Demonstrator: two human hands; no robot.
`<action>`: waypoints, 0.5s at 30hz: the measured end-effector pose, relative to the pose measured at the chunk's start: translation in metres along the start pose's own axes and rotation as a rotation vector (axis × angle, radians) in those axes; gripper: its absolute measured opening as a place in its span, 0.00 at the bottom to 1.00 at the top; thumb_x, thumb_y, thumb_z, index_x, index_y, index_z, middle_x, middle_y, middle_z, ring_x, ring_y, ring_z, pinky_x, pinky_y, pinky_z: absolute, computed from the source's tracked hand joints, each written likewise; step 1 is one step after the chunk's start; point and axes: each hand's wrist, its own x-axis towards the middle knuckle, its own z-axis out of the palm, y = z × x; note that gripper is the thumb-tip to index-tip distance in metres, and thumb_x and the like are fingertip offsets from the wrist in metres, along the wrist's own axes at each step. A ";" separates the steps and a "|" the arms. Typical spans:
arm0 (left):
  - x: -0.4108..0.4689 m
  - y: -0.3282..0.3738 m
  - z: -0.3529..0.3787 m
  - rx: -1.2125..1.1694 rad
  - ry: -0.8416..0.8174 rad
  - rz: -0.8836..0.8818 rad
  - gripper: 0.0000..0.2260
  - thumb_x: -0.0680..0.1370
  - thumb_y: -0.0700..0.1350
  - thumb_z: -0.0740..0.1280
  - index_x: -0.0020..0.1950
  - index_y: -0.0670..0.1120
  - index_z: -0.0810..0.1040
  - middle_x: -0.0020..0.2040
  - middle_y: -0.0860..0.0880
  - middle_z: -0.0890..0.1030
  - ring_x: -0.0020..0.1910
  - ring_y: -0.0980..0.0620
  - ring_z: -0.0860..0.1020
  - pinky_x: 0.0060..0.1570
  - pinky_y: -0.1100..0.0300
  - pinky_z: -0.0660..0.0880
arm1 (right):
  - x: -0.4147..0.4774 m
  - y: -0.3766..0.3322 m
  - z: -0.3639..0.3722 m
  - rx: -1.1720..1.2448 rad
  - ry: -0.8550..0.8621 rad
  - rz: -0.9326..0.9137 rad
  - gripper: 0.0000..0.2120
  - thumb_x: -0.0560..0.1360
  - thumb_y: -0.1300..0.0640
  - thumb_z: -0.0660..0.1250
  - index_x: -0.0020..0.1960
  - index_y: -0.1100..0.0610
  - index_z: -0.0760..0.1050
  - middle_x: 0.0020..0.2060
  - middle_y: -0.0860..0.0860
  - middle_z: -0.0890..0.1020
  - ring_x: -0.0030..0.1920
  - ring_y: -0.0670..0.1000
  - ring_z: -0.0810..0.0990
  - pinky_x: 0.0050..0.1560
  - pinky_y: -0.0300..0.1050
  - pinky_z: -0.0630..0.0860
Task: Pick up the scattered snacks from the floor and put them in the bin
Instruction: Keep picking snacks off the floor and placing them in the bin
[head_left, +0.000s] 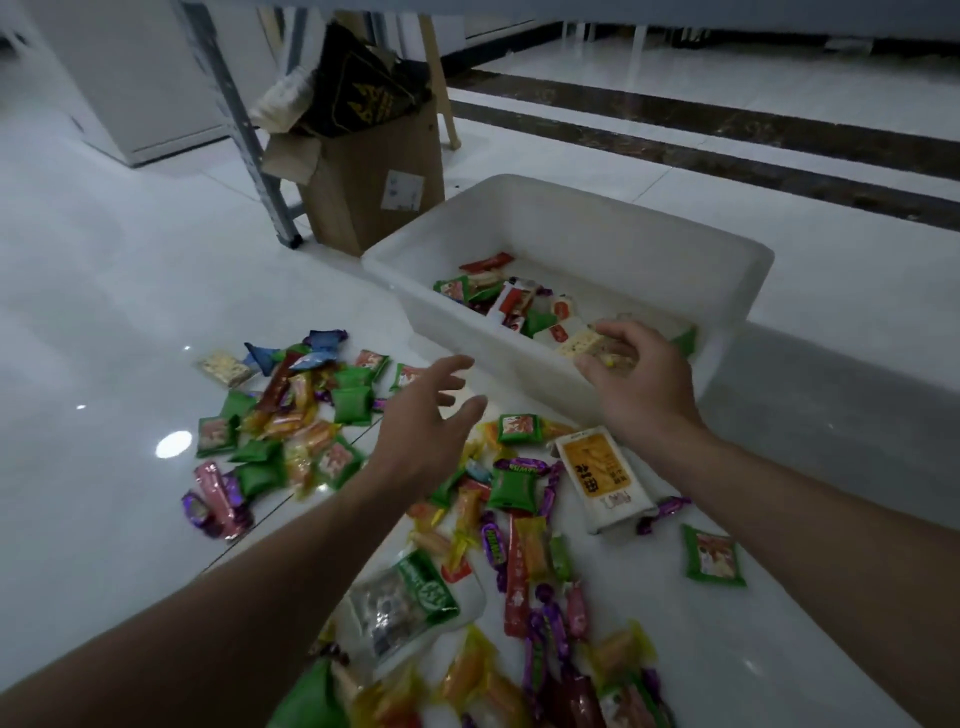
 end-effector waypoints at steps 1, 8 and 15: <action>-0.009 -0.007 -0.007 0.004 0.003 -0.024 0.19 0.77 0.49 0.68 0.67 0.54 0.73 0.57 0.51 0.79 0.54 0.54 0.77 0.53 0.53 0.76 | -0.008 -0.003 0.005 -0.007 -0.020 -0.019 0.15 0.75 0.56 0.70 0.62 0.51 0.75 0.58 0.48 0.77 0.56 0.46 0.74 0.56 0.44 0.74; -0.070 -0.043 -0.028 -0.005 0.021 -0.158 0.19 0.78 0.49 0.67 0.68 0.52 0.72 0.59 0.49 0.78 0.55 0.54 0.76 0.50 0.59 0.73 | -0.061 -0.006 0.039 -0.127 -0.235 -0.020 0.18 0.77 0.53 0.68 0.66 0.53 0.72 0.59 0.50 0.75 0.56 0.48 0.73 0.57 0.45 0.74; -0.119 -0.084 -0.032 0.135 -0.048 -0.199 0.22 0.77 0.55 0.66 0.70 0.57 0.69 0.63 0.50 0.76 0.60 0.52 0.74 0.57 0.55 0.72 | -0.088 0.003 0.069 -0.204 -0.389 -0.040 0.19 0.76 0.51 0.68 0.66 0.51 0.71 0.60 0.49 0.75 0.54 0.48 0.75 0.54 0.47 0.75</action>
